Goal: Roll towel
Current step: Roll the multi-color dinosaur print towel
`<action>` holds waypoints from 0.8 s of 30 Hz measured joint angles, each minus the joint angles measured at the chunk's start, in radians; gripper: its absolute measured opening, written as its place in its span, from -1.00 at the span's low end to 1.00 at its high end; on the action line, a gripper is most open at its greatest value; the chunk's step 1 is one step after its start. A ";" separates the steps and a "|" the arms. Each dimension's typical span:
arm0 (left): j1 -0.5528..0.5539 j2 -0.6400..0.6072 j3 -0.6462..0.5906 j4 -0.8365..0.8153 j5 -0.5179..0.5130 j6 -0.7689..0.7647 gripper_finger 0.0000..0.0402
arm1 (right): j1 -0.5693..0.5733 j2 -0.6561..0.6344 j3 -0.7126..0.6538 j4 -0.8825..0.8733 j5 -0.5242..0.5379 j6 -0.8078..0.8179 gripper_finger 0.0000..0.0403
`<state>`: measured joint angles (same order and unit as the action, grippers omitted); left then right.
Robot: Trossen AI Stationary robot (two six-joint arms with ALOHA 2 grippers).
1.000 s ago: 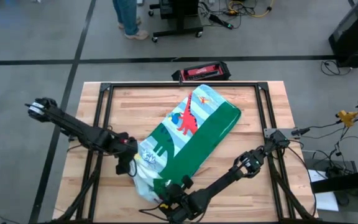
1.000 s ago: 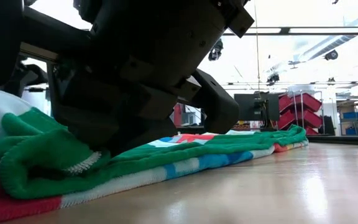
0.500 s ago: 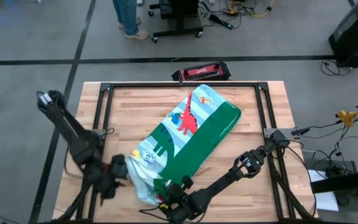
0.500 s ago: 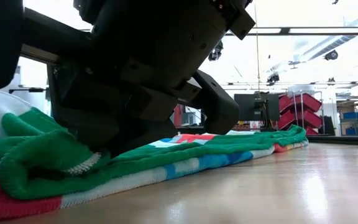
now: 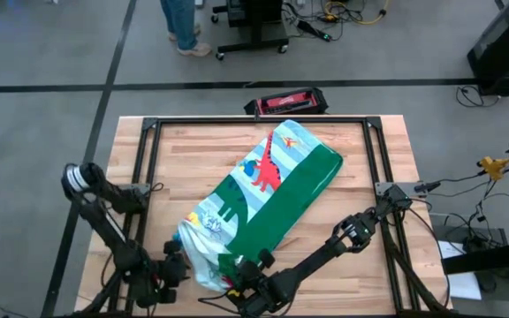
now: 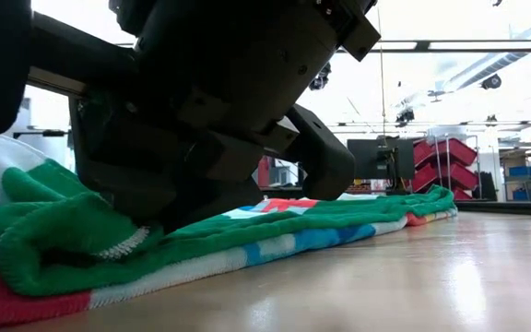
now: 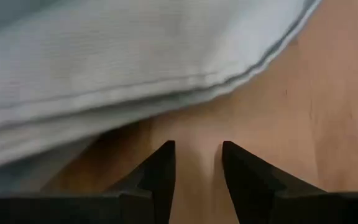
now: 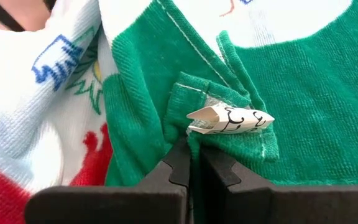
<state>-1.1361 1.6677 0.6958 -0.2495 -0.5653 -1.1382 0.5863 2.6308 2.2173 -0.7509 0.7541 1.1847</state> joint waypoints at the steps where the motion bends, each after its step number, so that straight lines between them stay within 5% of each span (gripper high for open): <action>1: -0.001 0.013 0.002 0.002 -0.017 -0.022 -0.42 | 0.000 0.000 0.000 0.001 0.001 0.000 -1.00; 15: -0.002 0.008 -0.004 0.147 -0.238 0.108 -0.42 | -0.004 0.000 0.000 0.008 0.004 -0.004 -1.00; 24: 0.022 -0.012 -0.004 0.209 -0.273 0.162 -0.42 | -0.004 0.000 0.000 0.009 0.006 -0.036 -1.00</action>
<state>-1.1144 1.6556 0.6918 -0.0402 -0.8385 -0.9757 0.5823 2.6307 2.2173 -0.7422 0.7603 1.1482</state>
